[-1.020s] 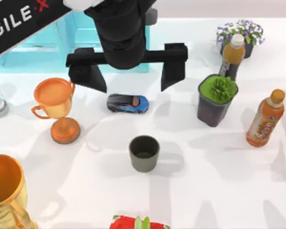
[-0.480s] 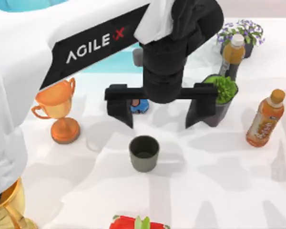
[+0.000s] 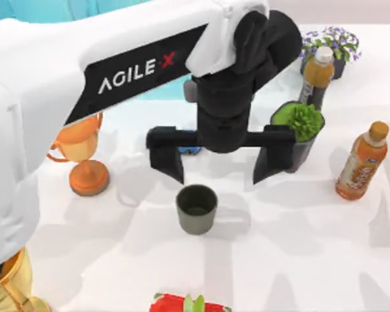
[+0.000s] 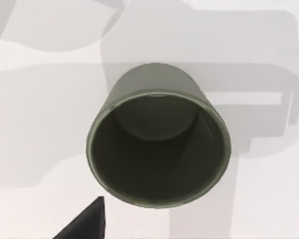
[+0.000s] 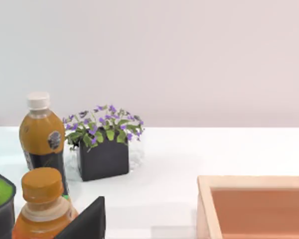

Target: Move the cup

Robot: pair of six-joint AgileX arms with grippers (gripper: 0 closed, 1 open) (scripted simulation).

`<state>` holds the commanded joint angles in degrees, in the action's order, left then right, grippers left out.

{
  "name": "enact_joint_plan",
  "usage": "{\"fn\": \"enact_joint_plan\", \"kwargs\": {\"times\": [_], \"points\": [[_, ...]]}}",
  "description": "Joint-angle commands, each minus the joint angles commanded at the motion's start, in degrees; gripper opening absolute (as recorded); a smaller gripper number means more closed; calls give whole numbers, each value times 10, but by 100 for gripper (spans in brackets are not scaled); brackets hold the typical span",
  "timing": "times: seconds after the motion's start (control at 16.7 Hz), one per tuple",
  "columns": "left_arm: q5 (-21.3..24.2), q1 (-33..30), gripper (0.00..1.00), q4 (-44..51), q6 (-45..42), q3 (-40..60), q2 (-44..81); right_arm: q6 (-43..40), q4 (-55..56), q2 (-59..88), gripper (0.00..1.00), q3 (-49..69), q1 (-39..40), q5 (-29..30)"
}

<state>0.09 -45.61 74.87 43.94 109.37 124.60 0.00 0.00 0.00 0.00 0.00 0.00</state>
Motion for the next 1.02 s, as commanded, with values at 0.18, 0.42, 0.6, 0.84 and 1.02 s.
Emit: {"fn": "enact_joint_plan", "kwargs": {"times": [0.18,0.42,0.6,0.84,1.02], "points": [[0,0,100,-67,0,-59,9,0,0,0,100,0,0,0],[0,0,100,-145,0,-124,20,0,0,0,100,0,0,0],[0,-1,100,-156,0,-134,22,0,0,0,100,0,0,0],[0,-1,85,-156,0,-134,22,0,0,0,100,0,0,0],[0,-1,62,-156,0,-134,22,0,0,0,100,0,0,0]]}}
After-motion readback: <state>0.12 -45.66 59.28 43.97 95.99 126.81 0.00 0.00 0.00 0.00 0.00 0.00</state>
